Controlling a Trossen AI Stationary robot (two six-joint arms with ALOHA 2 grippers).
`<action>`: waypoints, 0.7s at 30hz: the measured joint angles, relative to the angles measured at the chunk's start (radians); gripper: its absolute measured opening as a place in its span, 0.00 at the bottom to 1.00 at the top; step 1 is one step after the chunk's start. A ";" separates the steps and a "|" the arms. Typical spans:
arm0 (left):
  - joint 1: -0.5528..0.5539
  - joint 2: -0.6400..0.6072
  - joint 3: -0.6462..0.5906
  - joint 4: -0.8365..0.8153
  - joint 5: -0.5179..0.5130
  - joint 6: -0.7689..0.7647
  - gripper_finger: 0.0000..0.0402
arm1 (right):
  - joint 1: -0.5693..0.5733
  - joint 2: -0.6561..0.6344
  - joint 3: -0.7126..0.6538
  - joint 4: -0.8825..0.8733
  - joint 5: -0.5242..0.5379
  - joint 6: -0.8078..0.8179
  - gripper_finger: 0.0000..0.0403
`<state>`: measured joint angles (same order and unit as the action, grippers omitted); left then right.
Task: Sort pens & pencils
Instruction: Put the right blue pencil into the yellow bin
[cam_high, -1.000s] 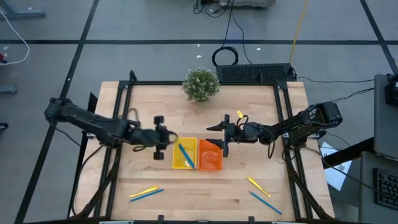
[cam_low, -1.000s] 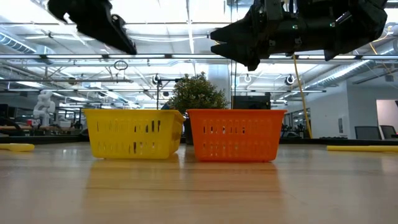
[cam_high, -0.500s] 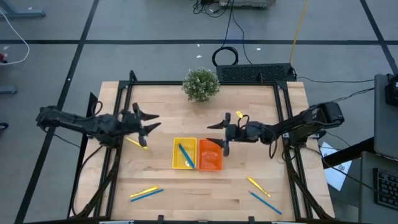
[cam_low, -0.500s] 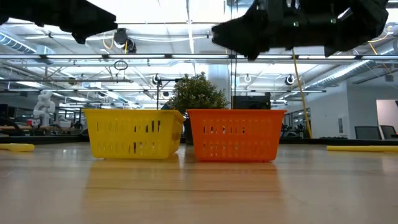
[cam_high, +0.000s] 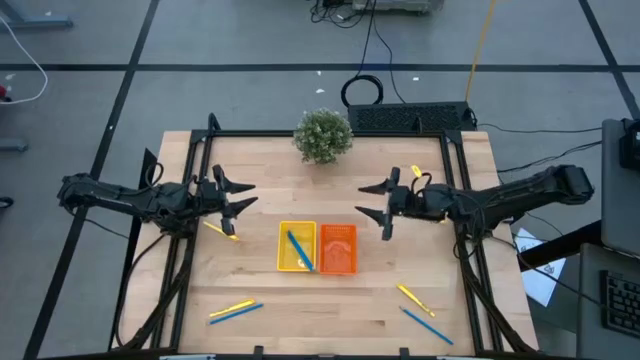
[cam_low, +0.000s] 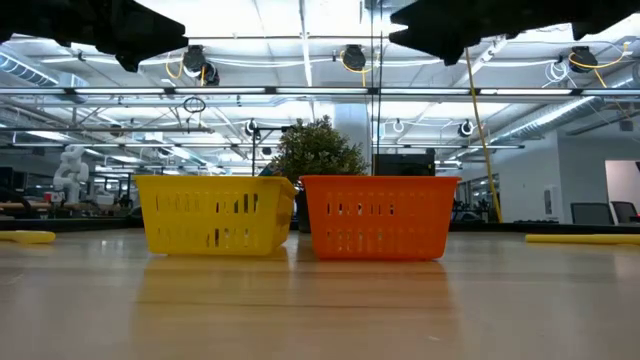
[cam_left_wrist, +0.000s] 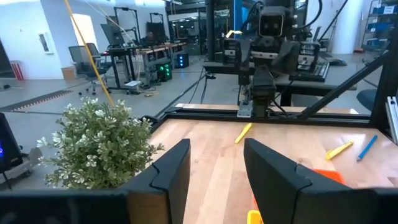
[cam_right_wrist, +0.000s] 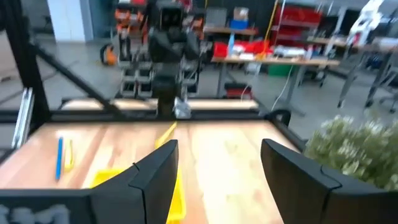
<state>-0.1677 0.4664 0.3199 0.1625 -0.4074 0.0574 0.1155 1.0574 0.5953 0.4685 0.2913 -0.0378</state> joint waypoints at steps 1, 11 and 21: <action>0.000 0.000 0.000 0.000 0.000 0.000 0.39 | 0.005 -0.001 -0.001 -0.017 0.000 0.000 0.55; 0.000 0.000 0.000 0.023 0.010 -0.081 0.39 | 0.017 0.018 -0.001 -0.033 0.000 -0.004 0.55; 0.000 0.000 0.000 0.023 0.015 -0.063 0.39 | 0.017 0.018 -0.001 -0.033 0.000 -0.004 0.55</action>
<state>-0.1677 0.4664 0.3199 0.1856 -0.3920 -0.0051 0.1329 1.0752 0.5945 0.4355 0.2910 -0.0418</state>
